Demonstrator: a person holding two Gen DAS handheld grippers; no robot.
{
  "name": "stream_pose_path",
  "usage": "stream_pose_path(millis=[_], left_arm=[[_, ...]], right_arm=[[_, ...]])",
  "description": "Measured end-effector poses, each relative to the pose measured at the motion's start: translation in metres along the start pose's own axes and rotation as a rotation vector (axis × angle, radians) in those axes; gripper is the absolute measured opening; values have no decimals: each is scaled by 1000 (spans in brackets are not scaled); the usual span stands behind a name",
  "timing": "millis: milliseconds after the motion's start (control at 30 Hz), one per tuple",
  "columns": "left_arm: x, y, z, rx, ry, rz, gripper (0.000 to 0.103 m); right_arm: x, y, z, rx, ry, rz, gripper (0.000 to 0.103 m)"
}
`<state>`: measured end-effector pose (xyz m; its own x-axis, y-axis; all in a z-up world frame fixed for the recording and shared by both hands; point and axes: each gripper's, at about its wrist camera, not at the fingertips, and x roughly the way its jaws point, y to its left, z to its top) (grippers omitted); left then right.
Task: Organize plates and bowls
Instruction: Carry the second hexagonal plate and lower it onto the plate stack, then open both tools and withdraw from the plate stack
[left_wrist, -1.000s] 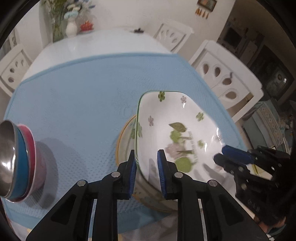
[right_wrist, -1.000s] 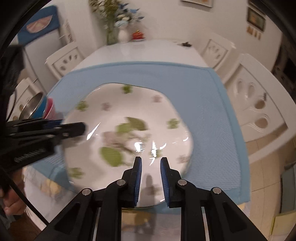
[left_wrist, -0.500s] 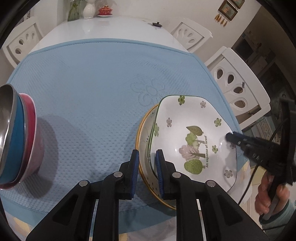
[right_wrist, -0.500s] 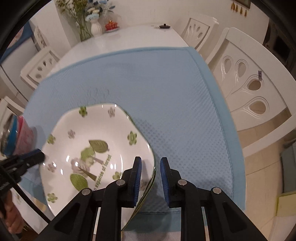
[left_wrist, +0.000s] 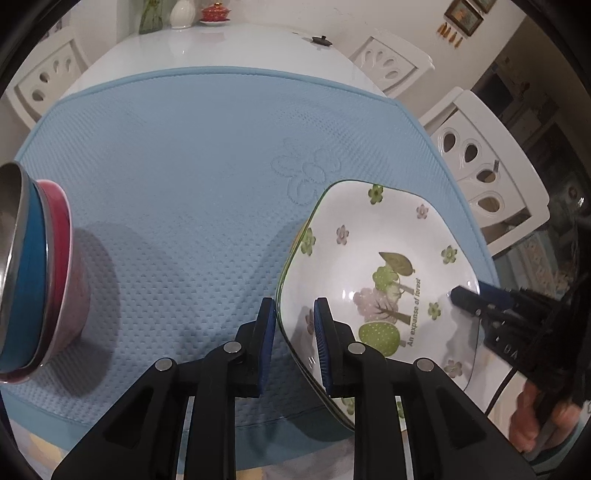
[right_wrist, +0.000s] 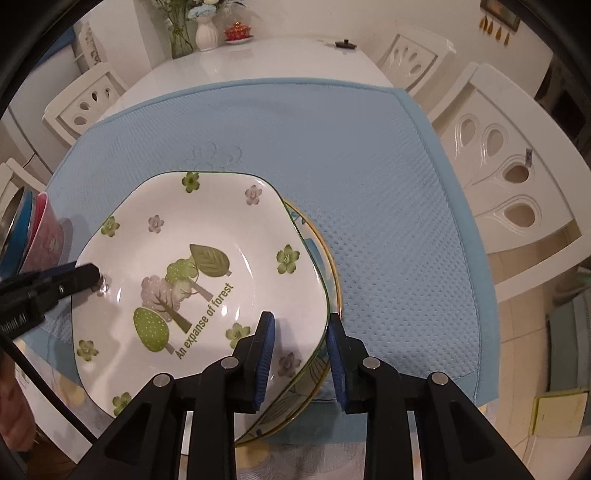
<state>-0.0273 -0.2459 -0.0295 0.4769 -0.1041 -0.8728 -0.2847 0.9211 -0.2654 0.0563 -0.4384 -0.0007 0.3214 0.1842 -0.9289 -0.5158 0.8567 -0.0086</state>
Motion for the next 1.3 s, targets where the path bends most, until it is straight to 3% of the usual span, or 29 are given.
stream_pose_path(millis=[100, 333, 500, 667, 767, 867, 967, 1167, 1300], left_arm=[[-2, -2, -2, 1, -1, 18, 19], [5, -34, -6, 110, -8, 163, 22], [-4, -31, -7, 127, -7, 163, 23], [-20, -11, 1, -4, -30, 63, 25], [-8, -20, 5, 4, 0, 54, 26], [-2, -30, 4, 39, -6, 105, 26], [-3, -29, 2, 23, 1, 93, 26], [-27, -27, -2, -3, -32, 46, 26], [-54, -41, -1, 30, -95, 50, 26]], right_arm=[[-3, -5, 4, -6, -14, -33, 26], [-1, -6, 5, 47, -5, -47, 28], [-9, -15, 0, 89, -13, -41, 28], [-23, -61, -9, 256, -19, 59, 30], [-17, -75, -10, 313, -1, 140, 31], [-10, -64, -7, 303, 15, 217, 30], [-5, -45, -1, 235, 28, 237, 30], [-20, -31, 1, 137, -5, 158, 31], [-39, -24, 1, 120, -35, 173, 31]])
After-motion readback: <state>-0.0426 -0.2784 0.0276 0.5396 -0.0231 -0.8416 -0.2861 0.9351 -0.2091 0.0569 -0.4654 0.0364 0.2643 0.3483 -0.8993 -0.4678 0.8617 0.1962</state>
